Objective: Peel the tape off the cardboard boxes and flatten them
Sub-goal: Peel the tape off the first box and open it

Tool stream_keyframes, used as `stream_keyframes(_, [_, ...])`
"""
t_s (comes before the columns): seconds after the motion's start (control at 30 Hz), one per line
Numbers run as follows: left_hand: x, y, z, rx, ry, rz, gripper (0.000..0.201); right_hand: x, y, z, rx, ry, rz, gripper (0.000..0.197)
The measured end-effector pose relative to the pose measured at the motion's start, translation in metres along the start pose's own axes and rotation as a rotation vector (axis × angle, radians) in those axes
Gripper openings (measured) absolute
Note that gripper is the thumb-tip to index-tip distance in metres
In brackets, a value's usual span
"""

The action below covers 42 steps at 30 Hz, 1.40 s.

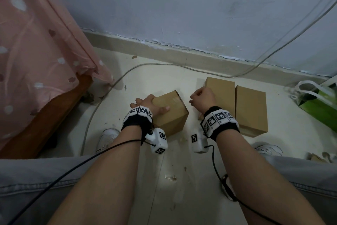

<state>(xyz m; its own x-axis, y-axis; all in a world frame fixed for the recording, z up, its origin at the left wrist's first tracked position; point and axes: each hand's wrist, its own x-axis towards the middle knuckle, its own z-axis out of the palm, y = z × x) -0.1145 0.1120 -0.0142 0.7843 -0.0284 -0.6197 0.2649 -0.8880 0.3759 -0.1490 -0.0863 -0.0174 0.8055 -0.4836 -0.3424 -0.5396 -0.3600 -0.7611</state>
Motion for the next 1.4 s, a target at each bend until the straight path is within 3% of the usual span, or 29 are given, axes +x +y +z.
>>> stream_keyframes(0.13, [0.0,-0.001,0.0,-0.003,0.003,0.007,0.079,0.001,0.0,-0.011,0.516,-0.046,0.13,0.019])
stream_keyframes(0.17, [0.0,-0.001,0.001,0.0,0.005,0.008,0.079,0.002,0.001,-0.012,0.479,-0.035,0.142,0.02])
stream_keyframes(0.3, [0.0,-0.002,0.002,-0.008,0.013,0.011,0.078,-0.002,0.015,-0.011,-0.029,-0.057,0.054,0.009])
stream_keyframes(0.37, [0.0,-0.002,0.002,-0.014,0.01,0.014,0.078,-0.005,0.025,-0.009,-0.123,-0.079,0.04,0.013])
stream_keyframes(0.53, [0.001,-0.002,0.001,-0.012,0.001,0.011,0.079,-0.007,0.05,0.001,-0.183,-0.024,0.058,0.021])
stream_keyframes(0.73, [0.002,-0.002,0.001,-0.021,-0.001,0.015,0.078,-0.006,0.068,0.017,-0.311,-0.16,0.156,0.008])
stream_keyframes(0.97, [0.001,-0.003,0.002,-0.027,0.004,0.013,0.076,-0.011,0.091,0.045,-0.579,-0.252,0.083,0.017])
stream_keyframes(1.13, [0.002,-0.002,0.004,-0.045,0.012,0.015,0.075,-0.011,0.113,0.069,-0.629,-0.23,0.137,0.033])
stream_keyframes(1.33, [0.006,-0.002,0.004,-0.032,0.014,0.016,0.076,-0.014,0.124,0.083,-0.67,-0.251,0.1,0.006])
stream_keyframes(1.4, [0.007,-0.002,0.004,-0.022,0.015,0.016,0.077,-0.011,0.124,0.083,-0.693,-0.262,0.089,0.009])
